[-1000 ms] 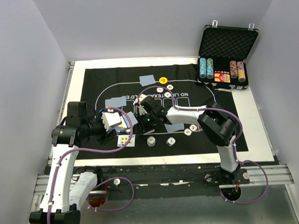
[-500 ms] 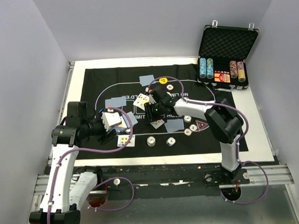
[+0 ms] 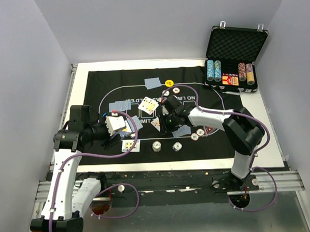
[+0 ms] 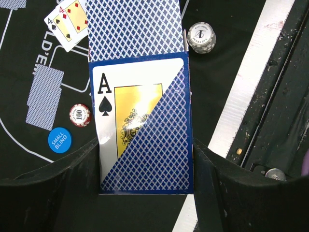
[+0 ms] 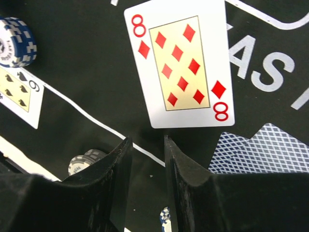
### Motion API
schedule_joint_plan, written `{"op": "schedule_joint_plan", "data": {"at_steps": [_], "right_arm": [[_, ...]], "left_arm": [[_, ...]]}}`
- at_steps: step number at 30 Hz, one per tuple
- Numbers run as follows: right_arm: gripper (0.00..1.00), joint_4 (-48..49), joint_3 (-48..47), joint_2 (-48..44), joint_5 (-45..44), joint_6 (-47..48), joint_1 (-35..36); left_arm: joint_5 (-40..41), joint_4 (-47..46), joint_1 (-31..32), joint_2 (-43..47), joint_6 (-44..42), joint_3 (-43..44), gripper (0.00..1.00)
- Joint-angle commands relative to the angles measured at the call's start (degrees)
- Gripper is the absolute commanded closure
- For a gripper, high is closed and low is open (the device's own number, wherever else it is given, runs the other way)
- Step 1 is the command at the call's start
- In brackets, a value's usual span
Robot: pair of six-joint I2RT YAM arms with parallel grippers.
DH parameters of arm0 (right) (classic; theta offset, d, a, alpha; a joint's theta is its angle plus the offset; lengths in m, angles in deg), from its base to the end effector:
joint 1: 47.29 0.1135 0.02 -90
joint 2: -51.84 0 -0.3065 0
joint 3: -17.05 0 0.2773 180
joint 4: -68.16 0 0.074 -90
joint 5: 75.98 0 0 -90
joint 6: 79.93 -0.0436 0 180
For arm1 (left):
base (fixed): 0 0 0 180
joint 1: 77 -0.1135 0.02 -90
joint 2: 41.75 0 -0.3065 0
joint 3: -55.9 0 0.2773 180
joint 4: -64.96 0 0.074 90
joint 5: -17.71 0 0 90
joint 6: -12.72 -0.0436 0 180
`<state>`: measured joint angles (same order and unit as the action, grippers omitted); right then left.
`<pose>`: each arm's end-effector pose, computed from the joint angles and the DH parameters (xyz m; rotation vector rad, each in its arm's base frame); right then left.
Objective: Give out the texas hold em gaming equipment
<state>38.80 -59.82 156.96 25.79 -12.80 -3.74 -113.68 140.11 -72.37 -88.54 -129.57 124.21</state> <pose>0.2887 0.2867 0.1796 -0.5646 2.6436 0.6628 0.1286 -0.0393 0.3527 1.3151 1.8413 -0.4779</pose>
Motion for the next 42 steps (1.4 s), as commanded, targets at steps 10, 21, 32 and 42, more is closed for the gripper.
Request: {"op": "schedule_joint_plan", "data": {"at_steps": [10,21,32,42], "right_arm": [[0.61,-1.07,-0.39,2.54,-5.7,0.99,0.22],[0.68,1.48,-7.51,8.69,-5.88,0.46,-3.12],[0.7,0.96,-14.01,13.62,-7.11,0.99,-5.75],[0.72,-1.24,-16.56,11.69,-11.42,0.99,-7.16]], "left_arm": [[-1.42,-1.04,0.21,0.2,-0.53,0.61,0.52],[-0.98,-0.34,0.21,0.03,-1.14,1.32,0.52],[-0.63,0.1,0.21,-0.15,-1.5,1.84,0.52],[-1.15,0.1,0.21,-0.59,-1.5,2.2,0.52]]}}
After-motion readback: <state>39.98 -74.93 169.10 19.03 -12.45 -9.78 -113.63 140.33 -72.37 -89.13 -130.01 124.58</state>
